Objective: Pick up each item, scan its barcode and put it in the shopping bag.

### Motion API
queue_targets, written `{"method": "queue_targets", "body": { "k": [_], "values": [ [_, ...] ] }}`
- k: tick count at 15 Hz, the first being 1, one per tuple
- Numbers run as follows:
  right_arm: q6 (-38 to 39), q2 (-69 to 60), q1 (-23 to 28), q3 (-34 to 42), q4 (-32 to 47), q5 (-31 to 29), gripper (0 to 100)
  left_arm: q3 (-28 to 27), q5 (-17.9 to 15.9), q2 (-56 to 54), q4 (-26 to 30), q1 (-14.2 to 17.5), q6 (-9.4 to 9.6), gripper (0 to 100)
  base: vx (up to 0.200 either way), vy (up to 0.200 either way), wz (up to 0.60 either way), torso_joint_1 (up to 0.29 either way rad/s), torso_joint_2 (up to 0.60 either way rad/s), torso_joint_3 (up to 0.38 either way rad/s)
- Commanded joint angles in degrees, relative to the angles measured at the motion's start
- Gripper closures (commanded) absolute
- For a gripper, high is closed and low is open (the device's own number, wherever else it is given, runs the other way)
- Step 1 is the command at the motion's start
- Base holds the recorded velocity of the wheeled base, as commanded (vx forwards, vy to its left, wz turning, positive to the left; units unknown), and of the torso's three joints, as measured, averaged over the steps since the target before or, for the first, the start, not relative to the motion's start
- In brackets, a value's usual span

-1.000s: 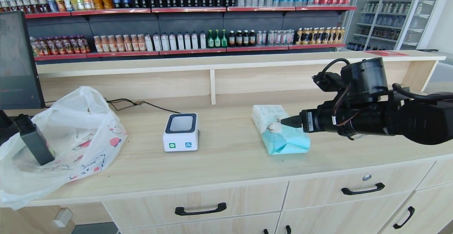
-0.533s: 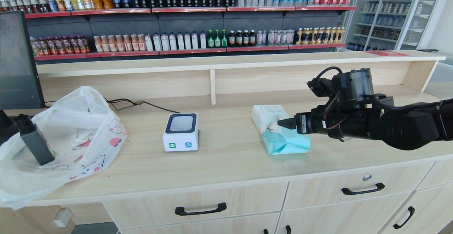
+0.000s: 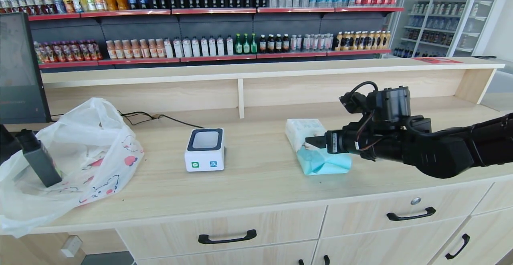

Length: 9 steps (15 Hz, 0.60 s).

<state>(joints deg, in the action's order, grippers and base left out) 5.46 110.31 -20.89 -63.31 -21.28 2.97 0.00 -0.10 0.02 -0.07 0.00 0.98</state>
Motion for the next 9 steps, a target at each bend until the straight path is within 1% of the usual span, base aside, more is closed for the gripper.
{"method": "queue_targets", "body": {
  "k": [1,9],
  "values": [
    [-0.3,1.9,-0.6,-0.2,-0.7,0.0,0,0.0,0.0,0.0,0.0,0.0,-0.01,0,0.000,0.000,0.00,0.000,0.00,0.000],
    [-1.1,4.3,-0.5,-1.7,-0.4,0.8,0,0.0,0.1,0.0,0.0,0.0,-0.01,0,0.000,0.000,0.00,0.000,0.00,0.000]
  ]
}}
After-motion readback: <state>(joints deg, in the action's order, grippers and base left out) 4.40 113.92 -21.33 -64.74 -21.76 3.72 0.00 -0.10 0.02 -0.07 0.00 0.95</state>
